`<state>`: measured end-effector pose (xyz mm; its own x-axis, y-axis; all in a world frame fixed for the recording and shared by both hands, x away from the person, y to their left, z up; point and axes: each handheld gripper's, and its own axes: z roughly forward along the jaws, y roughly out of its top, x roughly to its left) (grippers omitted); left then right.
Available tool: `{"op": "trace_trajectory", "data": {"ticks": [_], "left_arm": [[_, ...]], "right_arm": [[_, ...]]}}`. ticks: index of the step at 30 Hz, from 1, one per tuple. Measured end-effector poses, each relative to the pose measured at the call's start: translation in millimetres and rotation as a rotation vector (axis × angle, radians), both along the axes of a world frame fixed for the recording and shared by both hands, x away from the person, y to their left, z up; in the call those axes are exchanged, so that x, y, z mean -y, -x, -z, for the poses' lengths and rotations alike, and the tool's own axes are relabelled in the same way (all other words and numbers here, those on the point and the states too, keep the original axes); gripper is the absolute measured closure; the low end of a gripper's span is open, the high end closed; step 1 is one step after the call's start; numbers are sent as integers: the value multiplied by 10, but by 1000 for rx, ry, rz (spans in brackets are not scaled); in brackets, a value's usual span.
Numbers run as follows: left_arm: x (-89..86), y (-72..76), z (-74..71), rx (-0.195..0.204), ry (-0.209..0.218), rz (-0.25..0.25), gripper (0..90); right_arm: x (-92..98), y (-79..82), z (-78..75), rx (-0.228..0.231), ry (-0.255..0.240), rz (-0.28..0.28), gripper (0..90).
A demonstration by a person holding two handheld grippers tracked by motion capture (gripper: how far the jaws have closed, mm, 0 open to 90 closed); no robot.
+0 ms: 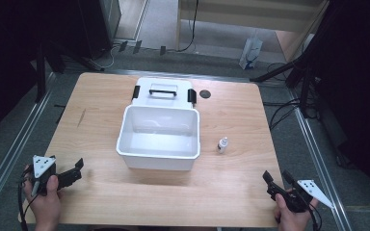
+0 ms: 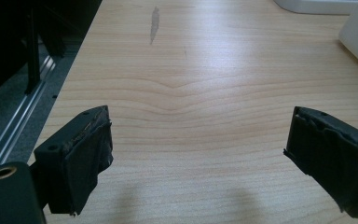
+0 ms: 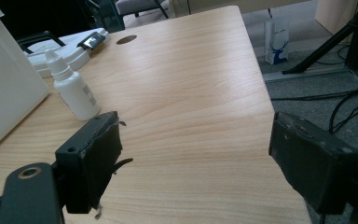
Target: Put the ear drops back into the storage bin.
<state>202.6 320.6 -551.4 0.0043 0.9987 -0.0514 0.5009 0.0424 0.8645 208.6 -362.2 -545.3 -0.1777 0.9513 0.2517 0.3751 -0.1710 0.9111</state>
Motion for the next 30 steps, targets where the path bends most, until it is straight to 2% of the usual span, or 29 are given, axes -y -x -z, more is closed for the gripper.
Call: {"op": "trace_trajectory", "data": {"ticks": [3,7,9,15,16,18,19,20,25,27,28,29,30], "left_arm": [[-2,-3,0,-2,-1,1,76],[-1,-1,0,1,1,2,76],[-2,-1,0,1,-1,4,76],[-2,-2,1,0,1,6,76],[-2,-3,1,-1,1,7,76],[-2,-4,1,-1,0,9,76],[-2,-4,1,-1,0,9,76],[-3,-4,0,-4,0,10,76],[-9,-9,-1,-6,6,14,76],[-9,-9,-1,-5,6,14,77],[-13,-11,-1,-6,8,16,76],[-14,-11,0,-5,10,16,76],[-14,-11,0,-5,10,16,76]], "right_arm": [[-6,-8,2,-7,2,4,172],[-35,-28,-9,-31,27,2,175],[-76,-78,-20,-66,82,-14,175],[-148,-189,-106,-151,182,-36,184],[-162,-224,-133,-180,211,-51,184],[-183,-277,-173,-234,235,-94,182],[-183,-277,-173,-234,235,-94,182],[-229,-331,-230,-287,298,-142,182],[-360,-457,-381,-388,393,-236,182],[-385,-478,-403,-405,410,-253,182],[-472,-544,-462,-455,460,-312,182],[-506,-565,-480,-475,474,-332,182],[-506,-565,-480,-475,474,-332,182]]}}
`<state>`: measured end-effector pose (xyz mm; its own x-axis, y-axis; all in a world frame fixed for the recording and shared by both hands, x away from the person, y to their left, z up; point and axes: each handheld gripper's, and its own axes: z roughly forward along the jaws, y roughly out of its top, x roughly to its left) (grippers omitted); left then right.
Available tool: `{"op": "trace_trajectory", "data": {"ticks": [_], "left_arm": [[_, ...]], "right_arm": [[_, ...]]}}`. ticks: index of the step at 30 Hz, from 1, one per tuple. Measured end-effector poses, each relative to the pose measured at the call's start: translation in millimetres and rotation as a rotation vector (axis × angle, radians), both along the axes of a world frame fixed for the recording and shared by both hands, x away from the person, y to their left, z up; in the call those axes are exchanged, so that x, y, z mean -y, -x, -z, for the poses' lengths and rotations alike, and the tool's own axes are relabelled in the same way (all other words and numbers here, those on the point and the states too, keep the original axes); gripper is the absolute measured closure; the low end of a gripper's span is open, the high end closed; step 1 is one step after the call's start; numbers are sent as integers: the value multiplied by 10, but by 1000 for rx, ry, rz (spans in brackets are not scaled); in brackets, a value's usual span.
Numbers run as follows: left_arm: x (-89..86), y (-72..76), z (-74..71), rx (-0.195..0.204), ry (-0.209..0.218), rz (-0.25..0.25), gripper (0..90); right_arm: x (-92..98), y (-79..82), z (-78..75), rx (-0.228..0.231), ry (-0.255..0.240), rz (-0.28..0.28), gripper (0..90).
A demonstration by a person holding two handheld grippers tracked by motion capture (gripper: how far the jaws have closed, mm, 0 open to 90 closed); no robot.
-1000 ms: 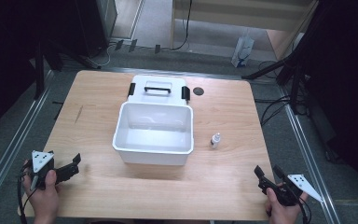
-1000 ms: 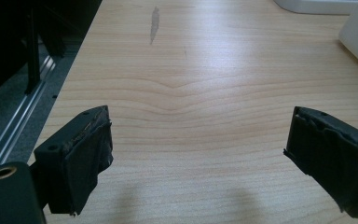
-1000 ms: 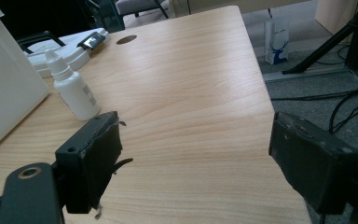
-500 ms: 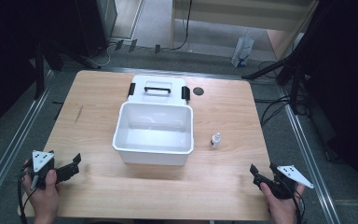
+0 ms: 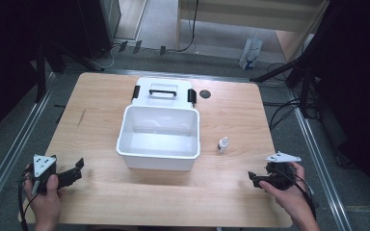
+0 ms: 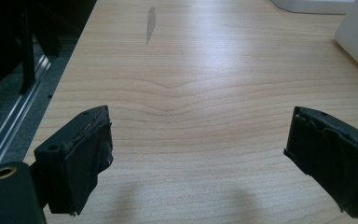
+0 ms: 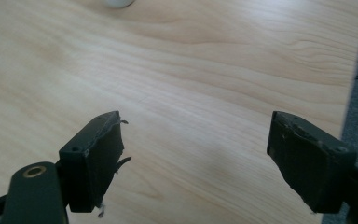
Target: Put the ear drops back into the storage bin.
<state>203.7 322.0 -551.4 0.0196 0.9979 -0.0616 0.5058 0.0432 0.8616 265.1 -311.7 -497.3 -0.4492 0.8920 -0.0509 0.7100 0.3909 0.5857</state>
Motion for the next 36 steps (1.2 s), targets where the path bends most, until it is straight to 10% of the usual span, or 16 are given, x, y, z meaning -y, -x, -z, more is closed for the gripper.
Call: {"op": "trace_trajectory", "data": {"ticks": [6,13,28,36], "left_arm": [[-5,-6,0,-3,6,3,76],[-9,-13,0,-4,6,4,76],[-9,-21,1,-5,7,7,76],[-8,-24,1,-5,7,9,76]], "right_arm": [[-344,-187,-134,-210,167,-194,189],[-646,-422,-301,-353,337,-242,236],[-1040,-859,-549,-435,347,-199,430],[-1130,-1083,-572,-452,276,-175,550]]}}
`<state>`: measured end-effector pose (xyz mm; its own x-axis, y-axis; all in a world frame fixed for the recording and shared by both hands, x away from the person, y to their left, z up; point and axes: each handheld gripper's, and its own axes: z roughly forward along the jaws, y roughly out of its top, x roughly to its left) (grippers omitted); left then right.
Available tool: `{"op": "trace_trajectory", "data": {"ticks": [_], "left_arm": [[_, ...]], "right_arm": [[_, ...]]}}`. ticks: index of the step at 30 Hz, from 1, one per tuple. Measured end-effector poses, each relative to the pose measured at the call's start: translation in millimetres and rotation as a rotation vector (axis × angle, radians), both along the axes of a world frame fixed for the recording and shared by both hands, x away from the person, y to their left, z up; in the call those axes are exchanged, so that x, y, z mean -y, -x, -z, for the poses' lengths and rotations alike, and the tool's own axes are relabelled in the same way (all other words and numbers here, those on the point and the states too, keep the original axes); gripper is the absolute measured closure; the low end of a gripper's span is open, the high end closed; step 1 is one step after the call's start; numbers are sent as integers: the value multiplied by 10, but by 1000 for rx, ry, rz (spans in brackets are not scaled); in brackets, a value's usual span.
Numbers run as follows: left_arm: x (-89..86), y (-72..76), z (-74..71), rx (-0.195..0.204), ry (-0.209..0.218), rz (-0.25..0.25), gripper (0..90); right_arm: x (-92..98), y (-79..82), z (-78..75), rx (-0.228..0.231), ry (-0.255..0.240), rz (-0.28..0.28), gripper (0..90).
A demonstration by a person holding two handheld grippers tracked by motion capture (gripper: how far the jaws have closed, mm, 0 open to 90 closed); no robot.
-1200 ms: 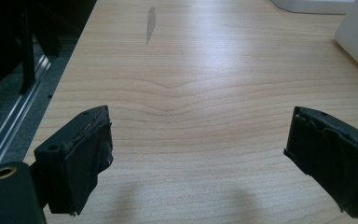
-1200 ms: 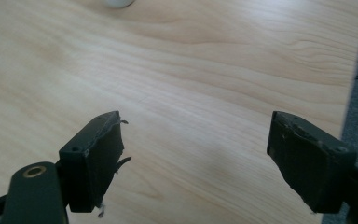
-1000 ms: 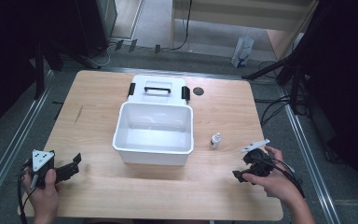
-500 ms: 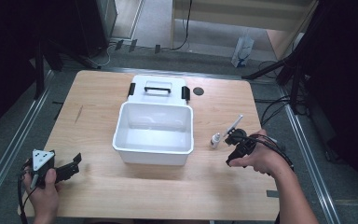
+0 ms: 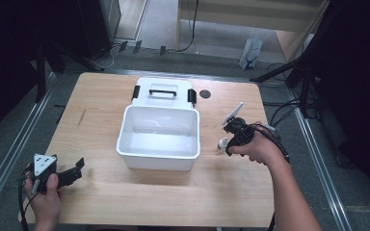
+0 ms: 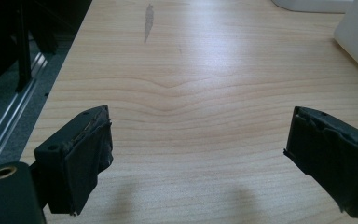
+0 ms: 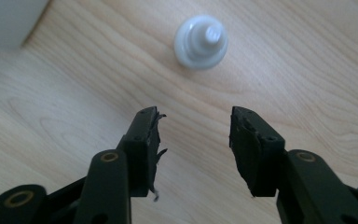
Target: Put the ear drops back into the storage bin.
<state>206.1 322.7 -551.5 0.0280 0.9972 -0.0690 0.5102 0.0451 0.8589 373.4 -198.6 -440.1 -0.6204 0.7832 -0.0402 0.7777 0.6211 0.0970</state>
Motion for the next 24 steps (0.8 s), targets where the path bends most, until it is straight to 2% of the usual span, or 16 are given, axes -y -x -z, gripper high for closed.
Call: {"op": "trace_trajectory", "data": {"ticks": [3,8,15,18,19,20,24], "left_arm": [[1,-3,0,0,-1,-1,76],[2,-4,1,1,0,-2,76],[0,-5,1,0,2,0,76],[-2,-6,1,1,3,-1,76],[-2,-6,1,2,3,-1,76],[-3,-7,2,2,4,-1,76],[-1,-8,1,0,3,-2,76]], "right_arm": [[-33,-77,-26,5,-24,18,576],[-130,-174,-42,21,-36,29,589],[-224,-262,50,35,-9,40,625],[-240,-295,82,39,0,44,676],[-245,-304,94,38,5,50,720],[-246,-307,100,34,1,50,721],[-256,-292,85,31,-2,15,725]]}}
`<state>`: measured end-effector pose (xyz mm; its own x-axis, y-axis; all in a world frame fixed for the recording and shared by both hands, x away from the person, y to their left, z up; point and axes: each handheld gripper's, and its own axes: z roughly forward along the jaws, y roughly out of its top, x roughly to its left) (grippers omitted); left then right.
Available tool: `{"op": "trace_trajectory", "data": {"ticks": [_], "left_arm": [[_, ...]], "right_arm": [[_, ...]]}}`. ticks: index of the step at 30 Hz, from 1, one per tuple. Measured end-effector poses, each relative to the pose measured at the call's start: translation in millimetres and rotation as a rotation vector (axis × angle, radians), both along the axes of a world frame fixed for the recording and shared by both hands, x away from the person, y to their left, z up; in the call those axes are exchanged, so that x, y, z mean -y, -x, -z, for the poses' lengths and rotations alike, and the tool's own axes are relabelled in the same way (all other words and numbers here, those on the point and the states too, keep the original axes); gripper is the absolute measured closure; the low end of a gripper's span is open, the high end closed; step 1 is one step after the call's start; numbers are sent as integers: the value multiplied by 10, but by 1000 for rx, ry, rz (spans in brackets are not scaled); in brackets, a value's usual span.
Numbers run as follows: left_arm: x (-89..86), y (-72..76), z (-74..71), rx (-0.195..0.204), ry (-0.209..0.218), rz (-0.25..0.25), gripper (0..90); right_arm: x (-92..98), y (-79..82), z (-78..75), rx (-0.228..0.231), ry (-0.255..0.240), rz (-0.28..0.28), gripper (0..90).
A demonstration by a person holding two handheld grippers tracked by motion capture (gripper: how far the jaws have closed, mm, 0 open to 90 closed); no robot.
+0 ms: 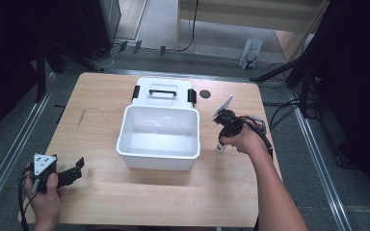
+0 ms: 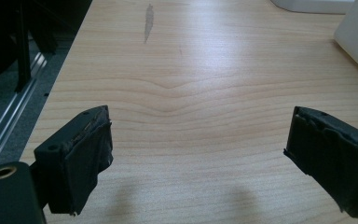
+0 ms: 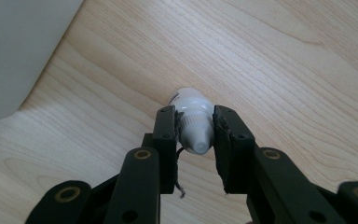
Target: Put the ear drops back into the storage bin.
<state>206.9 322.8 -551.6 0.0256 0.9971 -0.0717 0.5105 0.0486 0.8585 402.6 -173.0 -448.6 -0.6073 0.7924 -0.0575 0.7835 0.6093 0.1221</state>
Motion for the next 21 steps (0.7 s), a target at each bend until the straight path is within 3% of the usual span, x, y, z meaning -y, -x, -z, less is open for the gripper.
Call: {"op": "trace_trajectory", "data": {"ticks": [6,21], "left_arm": [[3,-1,-1,-3,-3,0,76],[3,-2,-2,-3,-4,0,76]], "right_arm": [[-16,53,-180,13,3,-40,726],[-217,205,-970,96,-28,-136,727]]}}
